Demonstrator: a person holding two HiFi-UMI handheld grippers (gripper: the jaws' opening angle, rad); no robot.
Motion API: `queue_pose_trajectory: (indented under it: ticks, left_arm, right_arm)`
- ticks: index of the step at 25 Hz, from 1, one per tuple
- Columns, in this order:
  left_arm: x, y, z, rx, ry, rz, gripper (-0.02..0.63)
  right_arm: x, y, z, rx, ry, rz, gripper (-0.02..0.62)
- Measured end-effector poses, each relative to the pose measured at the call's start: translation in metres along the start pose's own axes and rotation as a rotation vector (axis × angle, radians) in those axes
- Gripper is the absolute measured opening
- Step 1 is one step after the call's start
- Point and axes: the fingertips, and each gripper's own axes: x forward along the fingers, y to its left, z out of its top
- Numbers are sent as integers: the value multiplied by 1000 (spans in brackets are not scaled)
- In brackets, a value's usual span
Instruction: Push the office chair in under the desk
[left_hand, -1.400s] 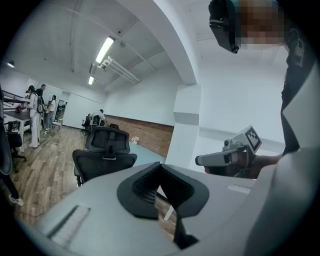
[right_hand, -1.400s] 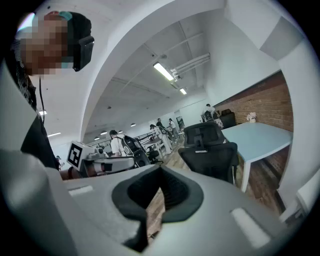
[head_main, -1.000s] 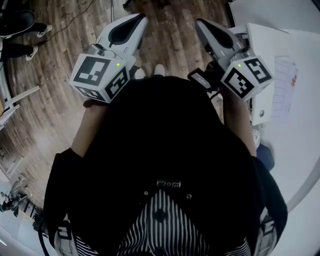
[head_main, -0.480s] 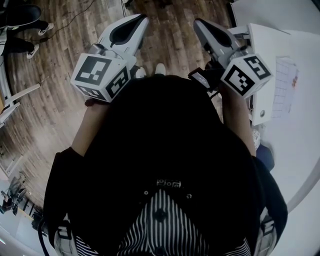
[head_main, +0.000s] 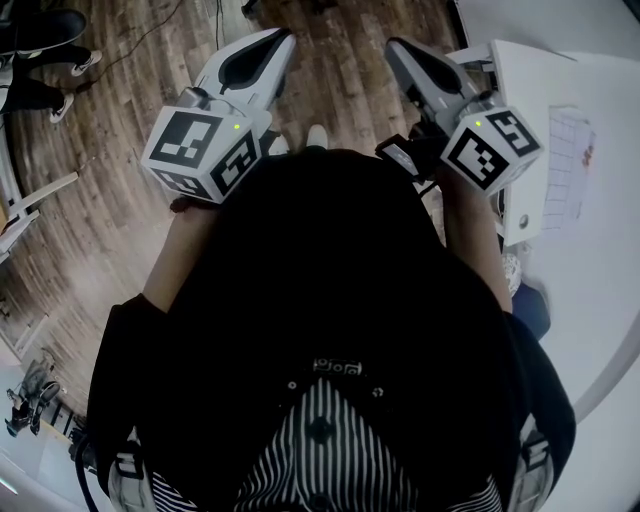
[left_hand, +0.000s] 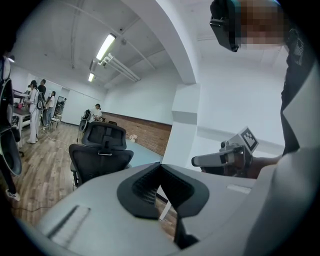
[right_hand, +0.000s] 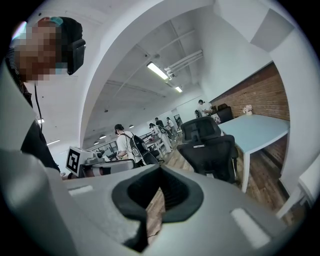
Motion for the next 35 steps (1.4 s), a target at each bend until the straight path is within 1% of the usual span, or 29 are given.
queue_pose_trajectory:
  ticks: [5,12,17,21,28,32,35]
  left_arm:
    - [3,3,-3,9,17,19,2]
    - [2,2,-2,14,6,45,2]
    - [-3,3,-8,20,15,86,2]
    - [-9,5,-11,10,12,122,2]
    - [-17,16,-10,3,21,156,2]
    - [-16,21,-7,7,10,163,2]
    - [-6,18,-8,29,15,162,2]
  right_arm:
    - [3,-1,-2,-7,11,14,0]
    - [6,-5,-1,-10,12,52,0]
    - [8,-7,-2,1,4,87,0]
    - [8,-9,-7,24,-2,108,0]
    - [8,-18,-12,90,-15,116,0]
    - [9,-18,-9,88,-31,109,0]
    - [9,-20,-11,66,-28,105,0]
